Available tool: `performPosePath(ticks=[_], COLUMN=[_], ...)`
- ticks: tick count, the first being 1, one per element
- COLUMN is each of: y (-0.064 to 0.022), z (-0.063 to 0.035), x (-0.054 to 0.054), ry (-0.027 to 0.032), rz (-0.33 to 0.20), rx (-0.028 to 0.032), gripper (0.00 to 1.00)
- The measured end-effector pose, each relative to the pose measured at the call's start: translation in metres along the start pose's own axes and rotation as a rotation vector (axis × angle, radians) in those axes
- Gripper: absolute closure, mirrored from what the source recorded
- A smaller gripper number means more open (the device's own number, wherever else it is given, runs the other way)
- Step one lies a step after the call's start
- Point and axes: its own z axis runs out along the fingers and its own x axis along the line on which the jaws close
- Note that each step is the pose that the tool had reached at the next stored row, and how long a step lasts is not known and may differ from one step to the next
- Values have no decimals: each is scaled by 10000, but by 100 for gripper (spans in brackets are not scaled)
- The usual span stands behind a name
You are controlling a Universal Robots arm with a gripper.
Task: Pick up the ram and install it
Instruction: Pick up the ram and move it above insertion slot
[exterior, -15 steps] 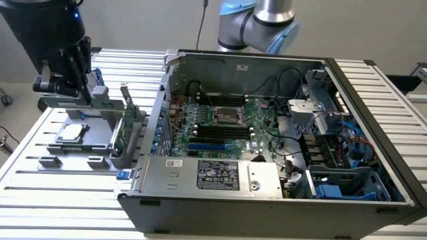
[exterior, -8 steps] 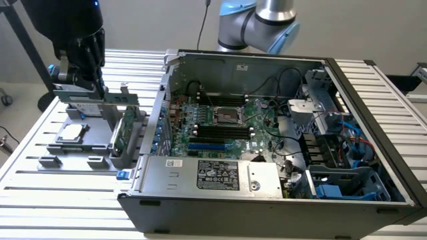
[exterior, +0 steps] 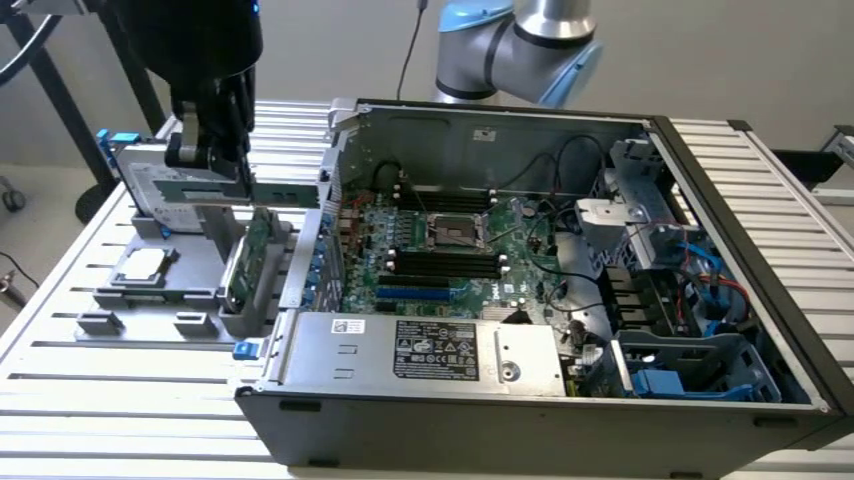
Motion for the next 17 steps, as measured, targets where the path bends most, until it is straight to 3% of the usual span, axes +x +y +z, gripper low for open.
performPosePath(ticks=[5,11,17], y=[-225,-497,-768], z=[-22,-48,-65], x=[7,16,25], ry=[-148,-280,-306], rz=[-18,-31,-33], rx=[4,8,8], gripper=[87,87,87])
